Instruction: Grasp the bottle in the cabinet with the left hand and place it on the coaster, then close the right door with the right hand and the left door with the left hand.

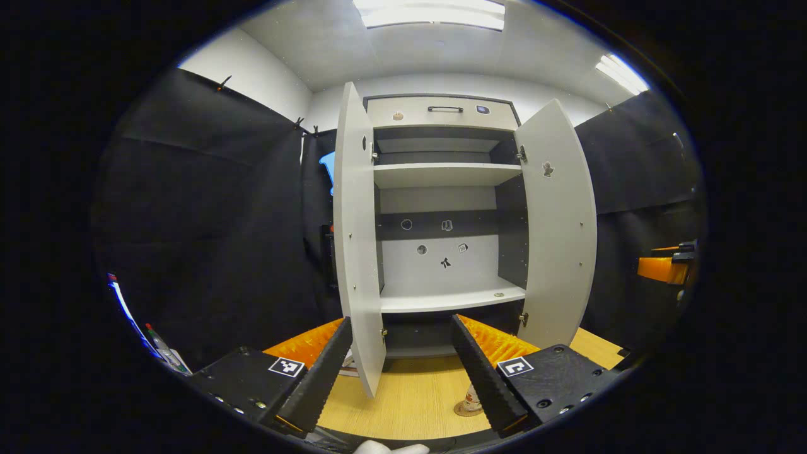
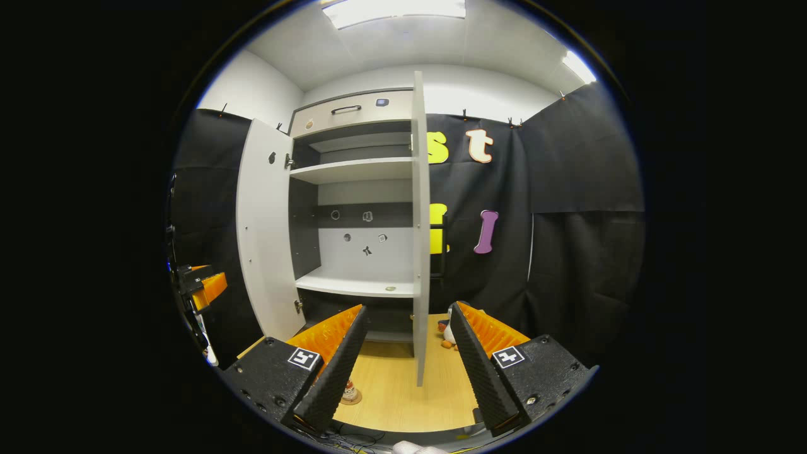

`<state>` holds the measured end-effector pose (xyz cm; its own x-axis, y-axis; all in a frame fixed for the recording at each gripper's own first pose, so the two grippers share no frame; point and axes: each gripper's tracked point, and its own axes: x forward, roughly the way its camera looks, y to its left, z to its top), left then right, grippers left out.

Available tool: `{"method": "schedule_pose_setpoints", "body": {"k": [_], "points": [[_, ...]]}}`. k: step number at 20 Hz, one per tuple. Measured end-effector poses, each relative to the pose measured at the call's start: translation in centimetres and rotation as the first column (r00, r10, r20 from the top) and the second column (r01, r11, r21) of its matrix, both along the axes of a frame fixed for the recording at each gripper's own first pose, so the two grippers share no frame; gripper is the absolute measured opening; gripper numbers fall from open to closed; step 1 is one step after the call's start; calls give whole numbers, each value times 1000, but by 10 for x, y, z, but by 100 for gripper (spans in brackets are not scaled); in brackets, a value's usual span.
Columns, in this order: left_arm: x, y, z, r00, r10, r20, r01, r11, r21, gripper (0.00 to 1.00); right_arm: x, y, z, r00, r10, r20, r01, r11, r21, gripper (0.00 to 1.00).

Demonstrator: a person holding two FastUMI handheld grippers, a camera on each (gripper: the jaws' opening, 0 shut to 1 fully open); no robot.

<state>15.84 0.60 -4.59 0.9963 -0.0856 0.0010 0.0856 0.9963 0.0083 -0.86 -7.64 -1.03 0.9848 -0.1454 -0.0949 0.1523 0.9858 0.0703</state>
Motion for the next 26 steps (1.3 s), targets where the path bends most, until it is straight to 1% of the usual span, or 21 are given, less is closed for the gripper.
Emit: {"method": "schedule_pose_setpoints", "body": {"k": [3,5,8,11,13,16,19,21,23,26], "points": [[-1,1,8,1000,9,8,-9,1000,-2,95,8,-1,0,1000,15,1,-15,1000,-2,82],[2,-2,10,1000,6,4,-6,1000,-1,95,14,-15,2,1000,6,2,-6,1000,-10,82],[12,-12,11,1000,-3,-6,3,1000,-9,95,33,-58,7,1000,-29,4,29,999,-28,82],[25,-23,12,1000,4,-9,-4,1000,-2,95,64,-111,10,998,-57,-12,56,997,-60,82],[35,-31,12,1000,19,-16,-19,1000,-2,95,88,-141,13,998,-66,-11,66,997,-46,82],[50,-45,17,1000,24,-14,-24,1000,-16,95,128,-167,18,999,-35,-5,35,999,-9,82],[62,-55,27,999,51,-3,-51,998,-25,95,161,-183,26,1000,10,5,-10,1000,-1,82],[68,-62,30,998,67,-1,-67,997,-30,95,174,-183,30,998,54,7,-55,998,11,82],[71,-68,31,996,85,-2,-85,996,-29,95,186,-166,34,989,148,11,-148,989,27,82],[74,-73,27,993,119,-14,-120,992,-38,95,191,-162,37,979,201,-8,-202,979,-27,81]]}}
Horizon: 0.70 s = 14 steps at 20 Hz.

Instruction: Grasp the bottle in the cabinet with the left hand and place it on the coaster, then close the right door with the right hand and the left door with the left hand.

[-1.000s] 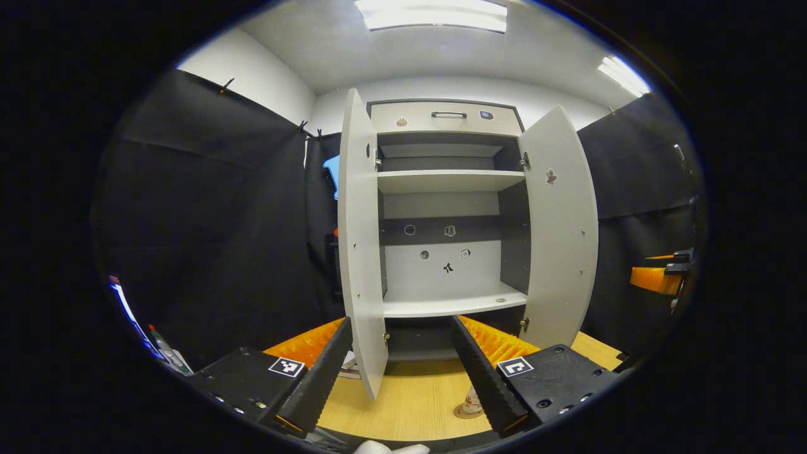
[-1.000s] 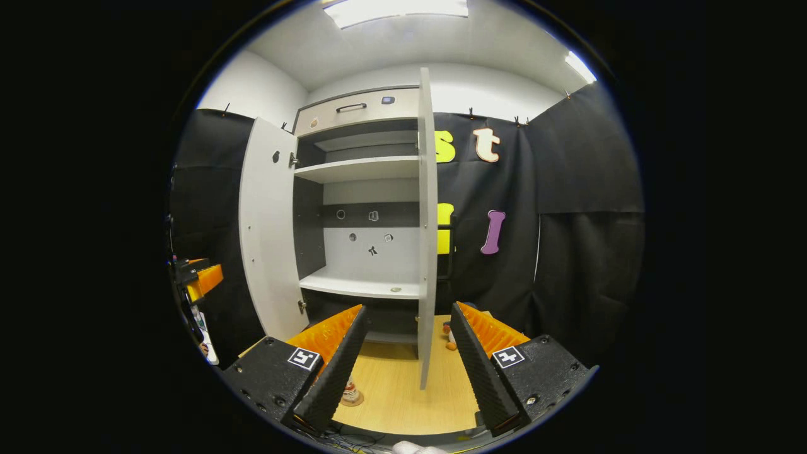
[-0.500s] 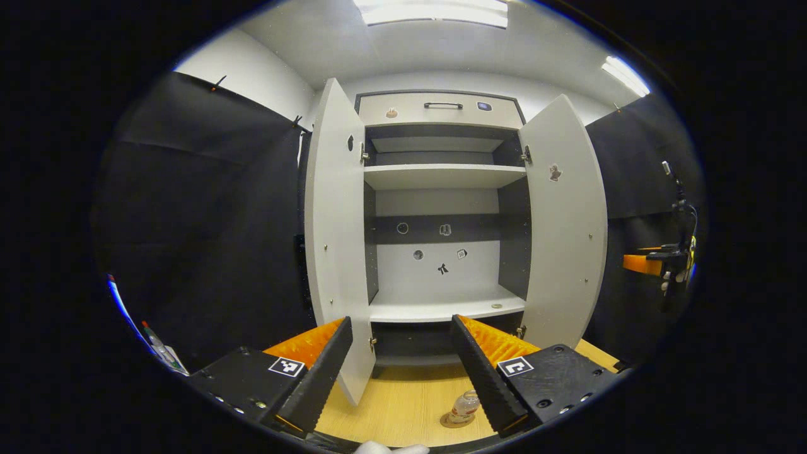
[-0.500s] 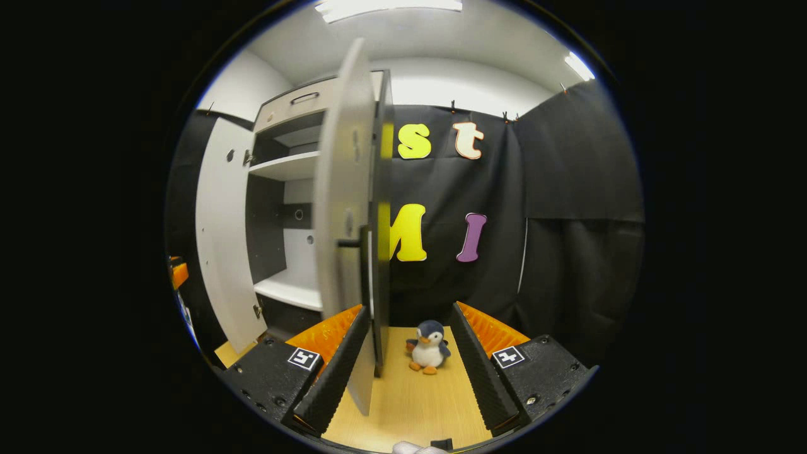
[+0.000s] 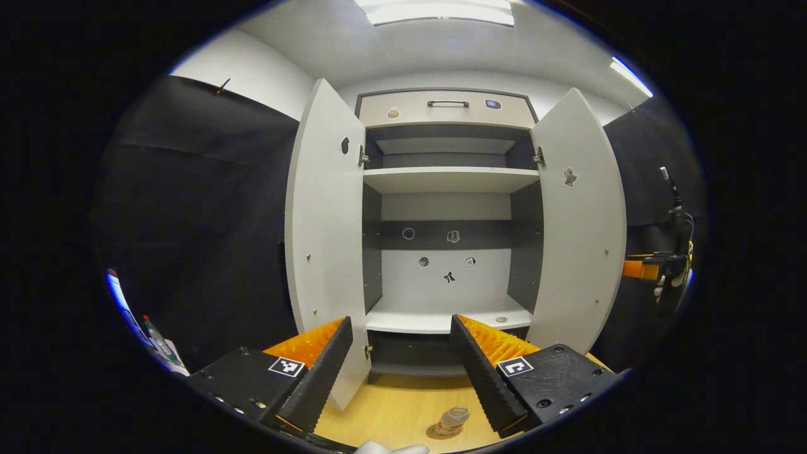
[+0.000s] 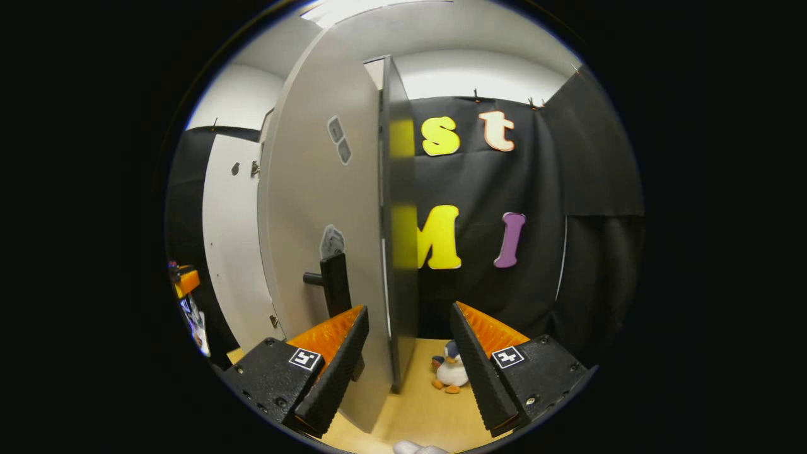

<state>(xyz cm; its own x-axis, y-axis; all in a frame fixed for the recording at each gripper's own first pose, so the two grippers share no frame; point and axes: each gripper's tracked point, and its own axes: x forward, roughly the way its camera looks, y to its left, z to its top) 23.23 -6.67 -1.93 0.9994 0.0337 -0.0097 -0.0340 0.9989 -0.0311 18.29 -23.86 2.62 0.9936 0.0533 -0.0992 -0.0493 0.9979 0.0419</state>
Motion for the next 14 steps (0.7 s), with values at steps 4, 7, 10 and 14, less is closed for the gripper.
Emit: {"method": "schedule_pose_setpoints", "body": {"k": [4,7,10,14], "points": [[-7,6,-7,997,75,-25,-75,997,-7,95,5,14,-2,994,110,-21,-110,994,17,81],[-13,11,-14,992,120,-44,-121,992,-17,95,10,33,-2,981,190,-35,-189,981,37,81],[-17,15,-21,989,139,-55,-140,990,-15,95,12,60,1,974,225,-28,-226,974,-23,81],[-14,20,-25,990,131,-46,-132,991,-34,95,23,93,3,971,238,-34,-240,968,-76,81]]}}
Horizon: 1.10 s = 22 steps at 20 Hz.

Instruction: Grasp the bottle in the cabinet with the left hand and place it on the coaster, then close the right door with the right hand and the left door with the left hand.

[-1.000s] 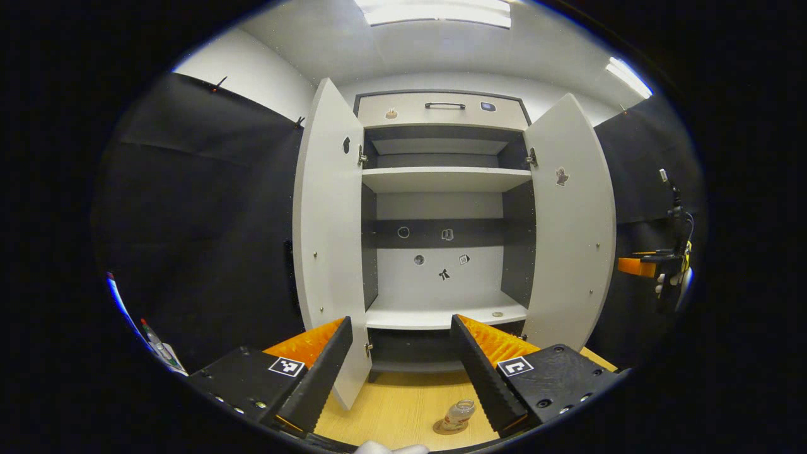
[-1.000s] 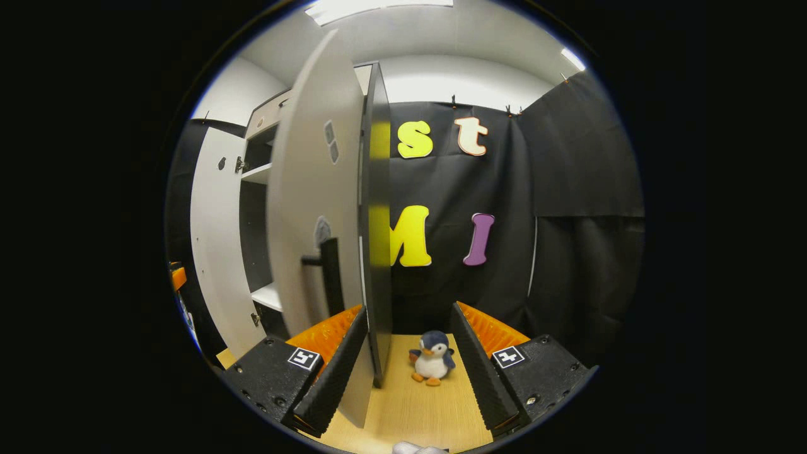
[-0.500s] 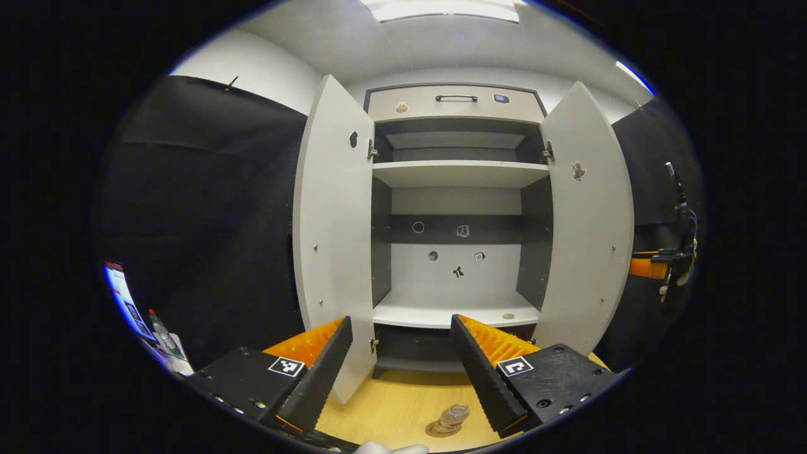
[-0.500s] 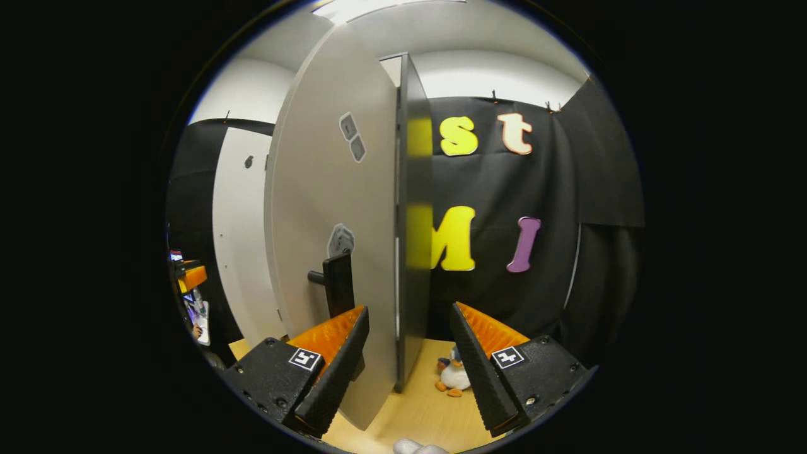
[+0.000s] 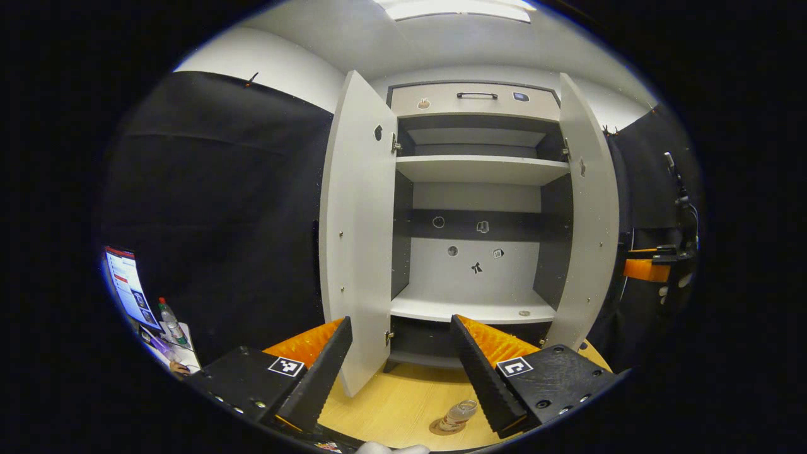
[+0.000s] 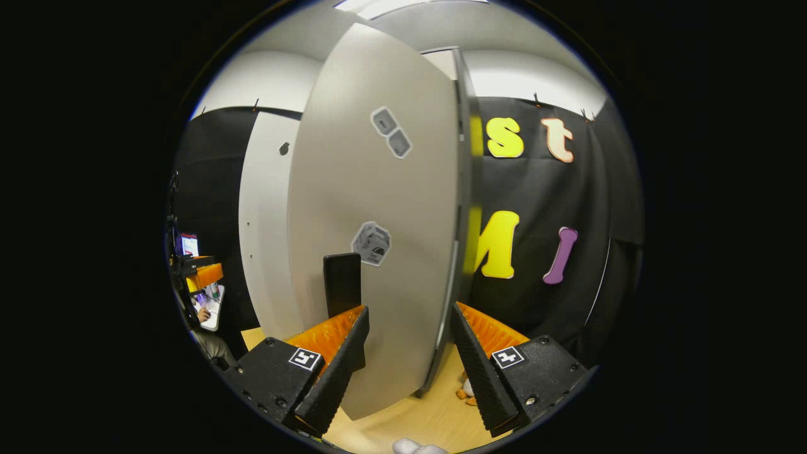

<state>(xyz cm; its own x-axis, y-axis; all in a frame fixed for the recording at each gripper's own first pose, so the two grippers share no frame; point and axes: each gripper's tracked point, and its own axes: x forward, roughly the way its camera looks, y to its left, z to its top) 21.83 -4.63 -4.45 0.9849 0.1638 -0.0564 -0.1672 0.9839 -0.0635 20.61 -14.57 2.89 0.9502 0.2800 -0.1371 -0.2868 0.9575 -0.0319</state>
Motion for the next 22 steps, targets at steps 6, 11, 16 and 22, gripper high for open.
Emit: {"method": "schedule_pose_setpoints", "body": {"k": [6,11,16,22], "points": [[-5,22,-4,999,-43,-8,43,998,41,95,35,66,-10,1000,4,-7,-3,998,67,81],[-12,47,-9,997,-75,-19,76,997,34,95,25,69,-2,996,-90,17,89,995,53,81],[-14,79,-11,995,-103,-6,103,995,18,95,-12,56,2,982,-187,0,187,981,51,81],[-9,134,-10,994,-107,2,107,994,35,95,-62,63,5,964,-265,15,265,964,20,81]]}}
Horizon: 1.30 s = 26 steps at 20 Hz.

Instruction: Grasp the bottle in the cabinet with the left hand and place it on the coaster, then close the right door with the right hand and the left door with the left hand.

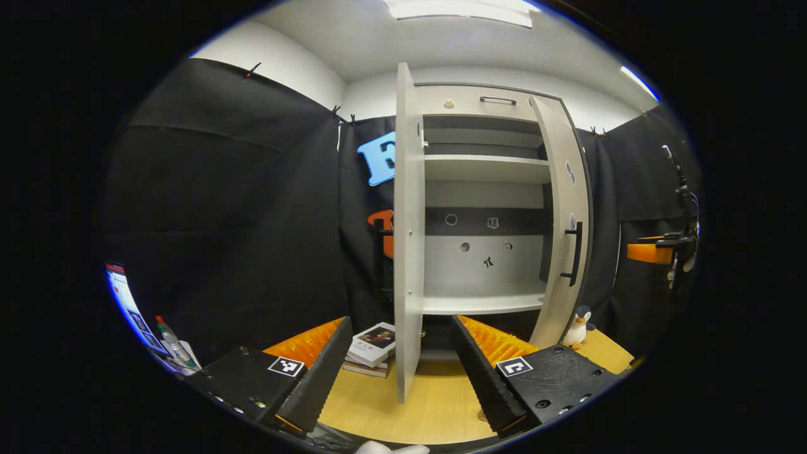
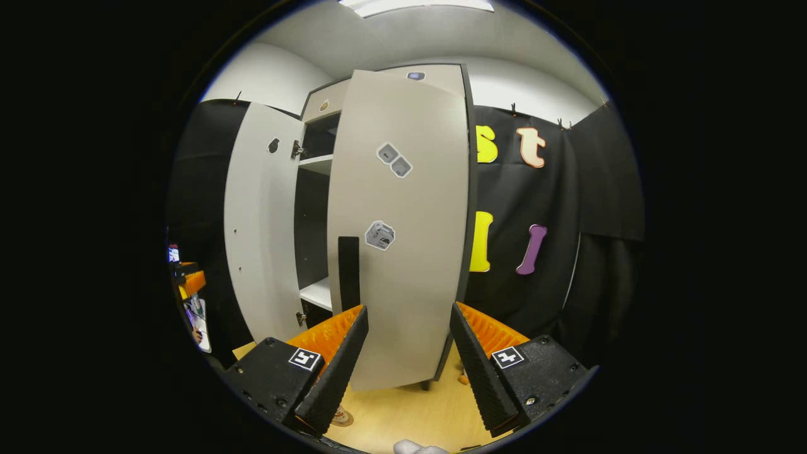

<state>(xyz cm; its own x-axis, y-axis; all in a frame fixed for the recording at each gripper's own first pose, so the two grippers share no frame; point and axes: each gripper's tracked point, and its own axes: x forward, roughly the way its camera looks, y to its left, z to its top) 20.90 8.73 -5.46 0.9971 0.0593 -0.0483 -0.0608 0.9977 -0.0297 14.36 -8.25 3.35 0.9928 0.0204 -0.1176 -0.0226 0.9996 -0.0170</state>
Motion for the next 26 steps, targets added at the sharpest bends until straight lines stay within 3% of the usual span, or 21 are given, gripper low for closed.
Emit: {"method": "schedule_pose_setpoints", "body": {"k": [4,7,8,11,12,15,18,21,24,26], "points": [[12,54,4,999,34,14,-35,999,41,95,-28,21,-11,1000,-2,-20,3,1000,27,81],[34,88,12,998,54,38,-55,998,22,95,-50,35,-23,999,2,-46,-1,999,36,81],[43,95,14,998,53,45,-53,999,11,99,-58,36,-27,998,-3,-57,5,999,35,81],[75,107,18,997,42,58,-43,999,18,90,-77,37,-35,996,-28,-84,31,999,39,81],[87,108,22,997,38,70,-40,999,28,95,-82,37,-36,995,-36,-89,40,998,47,81],[125,100,26,997,3,78,-7,998,56,91,-93,35,-39,992,-65,-105,72,996,59,81],[151,98,24,998,-4,66,1,999,48,94,-101,33,-41,991,-79,-107,86,995,59,81],[154,98,20,998,11,64,-15,999,50,92,-103,31,-47,989,-77,-127,85,995,58,81],[149,85,16,998,-19,61,15,997,71,95,-102,33,-50,988,-55,-143,66,996,68,81],[147,77,19,998,-26,64,20,995,95,89,-101,35,-49,989,-43,-145,52,997,60,81]]}}
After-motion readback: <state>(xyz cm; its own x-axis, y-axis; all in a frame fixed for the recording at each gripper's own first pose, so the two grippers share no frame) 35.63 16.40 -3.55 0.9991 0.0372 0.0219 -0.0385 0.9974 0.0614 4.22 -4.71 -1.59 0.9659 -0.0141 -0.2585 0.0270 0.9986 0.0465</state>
